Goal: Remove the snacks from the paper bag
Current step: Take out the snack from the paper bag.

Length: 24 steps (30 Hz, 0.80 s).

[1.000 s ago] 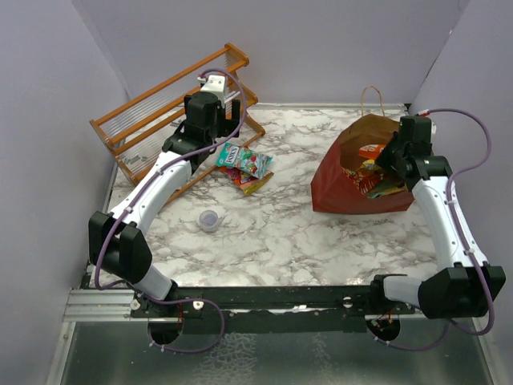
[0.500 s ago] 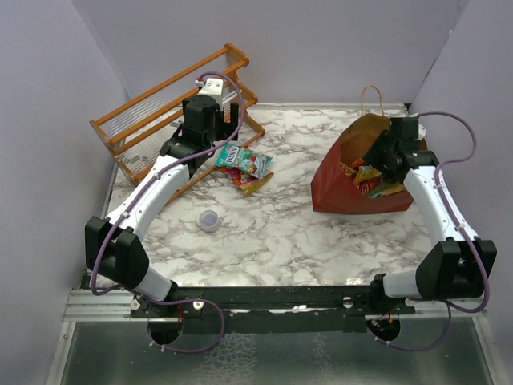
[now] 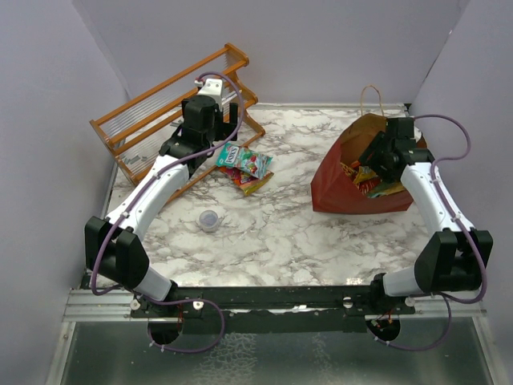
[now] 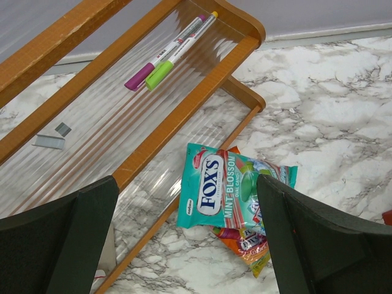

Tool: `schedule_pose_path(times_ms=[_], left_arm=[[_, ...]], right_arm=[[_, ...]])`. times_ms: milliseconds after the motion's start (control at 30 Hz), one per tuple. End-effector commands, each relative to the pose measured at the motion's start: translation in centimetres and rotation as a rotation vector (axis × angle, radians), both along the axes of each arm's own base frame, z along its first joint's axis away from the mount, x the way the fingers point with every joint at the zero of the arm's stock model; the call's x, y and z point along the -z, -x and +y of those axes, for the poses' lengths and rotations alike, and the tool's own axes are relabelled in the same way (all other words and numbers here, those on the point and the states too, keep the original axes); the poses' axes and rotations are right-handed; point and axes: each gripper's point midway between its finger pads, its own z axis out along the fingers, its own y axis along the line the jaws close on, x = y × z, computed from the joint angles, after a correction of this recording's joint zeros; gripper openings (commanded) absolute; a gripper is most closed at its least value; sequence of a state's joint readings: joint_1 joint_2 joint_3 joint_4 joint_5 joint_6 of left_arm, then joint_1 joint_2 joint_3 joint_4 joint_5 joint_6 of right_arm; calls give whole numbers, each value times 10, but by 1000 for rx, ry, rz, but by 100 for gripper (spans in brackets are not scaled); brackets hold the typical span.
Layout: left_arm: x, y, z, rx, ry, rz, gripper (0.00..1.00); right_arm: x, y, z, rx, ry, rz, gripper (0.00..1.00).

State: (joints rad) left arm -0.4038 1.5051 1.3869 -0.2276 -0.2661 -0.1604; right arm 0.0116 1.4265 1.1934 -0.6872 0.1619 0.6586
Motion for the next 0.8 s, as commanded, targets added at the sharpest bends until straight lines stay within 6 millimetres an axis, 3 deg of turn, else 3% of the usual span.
schedule_pose_path(times_ms=[0,100,233,433,600,767], left_arm=[[-13,1,5,3,1,-27,99],[-14,0,6,0,2,-30,99],[-14,0,6,3,0,-30,99],[-12,0,4,11,10,-21,99],[-9,2,-2,25,42,-3,99],[-10,7,-3,31,61,0,99]], right_arm=[[23,-2,5,13,-41,54,65],[29,-3,1,41,-31,67,60],[25,0,-2,56,-21,72,47],[7,9,-4,57,-4,50,42],[-6,14,-7,69,4,15,27],[-24,16,-7,69,3,-15,25]])
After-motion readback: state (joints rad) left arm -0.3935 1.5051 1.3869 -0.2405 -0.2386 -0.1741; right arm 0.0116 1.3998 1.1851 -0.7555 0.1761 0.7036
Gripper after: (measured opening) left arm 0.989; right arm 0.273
